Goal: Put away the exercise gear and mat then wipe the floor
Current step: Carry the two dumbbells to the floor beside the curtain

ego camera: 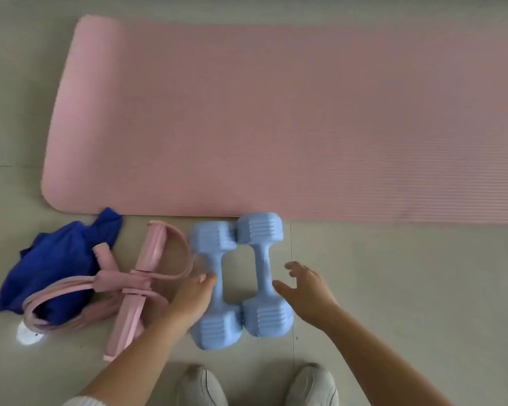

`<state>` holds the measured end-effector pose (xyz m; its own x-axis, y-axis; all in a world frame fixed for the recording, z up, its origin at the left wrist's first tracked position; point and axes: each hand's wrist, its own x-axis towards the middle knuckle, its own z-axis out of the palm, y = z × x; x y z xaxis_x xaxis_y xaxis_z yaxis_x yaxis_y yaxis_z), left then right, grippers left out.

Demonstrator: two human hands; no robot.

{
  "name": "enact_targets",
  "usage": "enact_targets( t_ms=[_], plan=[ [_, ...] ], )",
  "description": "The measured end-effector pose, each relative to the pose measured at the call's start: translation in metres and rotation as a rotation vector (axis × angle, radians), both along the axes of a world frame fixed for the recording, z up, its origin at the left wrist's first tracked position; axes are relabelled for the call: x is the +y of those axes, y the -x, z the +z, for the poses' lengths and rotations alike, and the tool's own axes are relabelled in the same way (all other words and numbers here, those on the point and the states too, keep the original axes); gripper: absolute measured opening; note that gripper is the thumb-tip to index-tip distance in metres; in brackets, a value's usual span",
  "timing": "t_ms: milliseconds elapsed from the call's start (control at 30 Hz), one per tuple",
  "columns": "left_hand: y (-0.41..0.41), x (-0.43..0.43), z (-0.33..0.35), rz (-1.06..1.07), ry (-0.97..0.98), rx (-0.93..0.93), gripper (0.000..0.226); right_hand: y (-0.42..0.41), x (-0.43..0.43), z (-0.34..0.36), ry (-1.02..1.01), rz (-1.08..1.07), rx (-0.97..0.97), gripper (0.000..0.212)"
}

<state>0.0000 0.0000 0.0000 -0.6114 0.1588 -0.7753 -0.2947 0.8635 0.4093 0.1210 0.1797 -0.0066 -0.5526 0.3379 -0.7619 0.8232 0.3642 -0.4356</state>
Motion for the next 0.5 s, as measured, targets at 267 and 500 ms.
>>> enact_targets(
  t_ms=[267, 500],
  plan=[
    [0.002, -0.003, -0.059, 0.501, -0.418, -0.223, 0.014, 0.033, -0.017, -0.066, 0.486, -0.473, 0.231, 0.033],
    [0.006, 0.003, -0.046, 0.392, -0.390, -0.234, 0.014, 0.029, -0.019, -0.056, 0.561, -0.627, 0.213, 0.025]
  ],
)
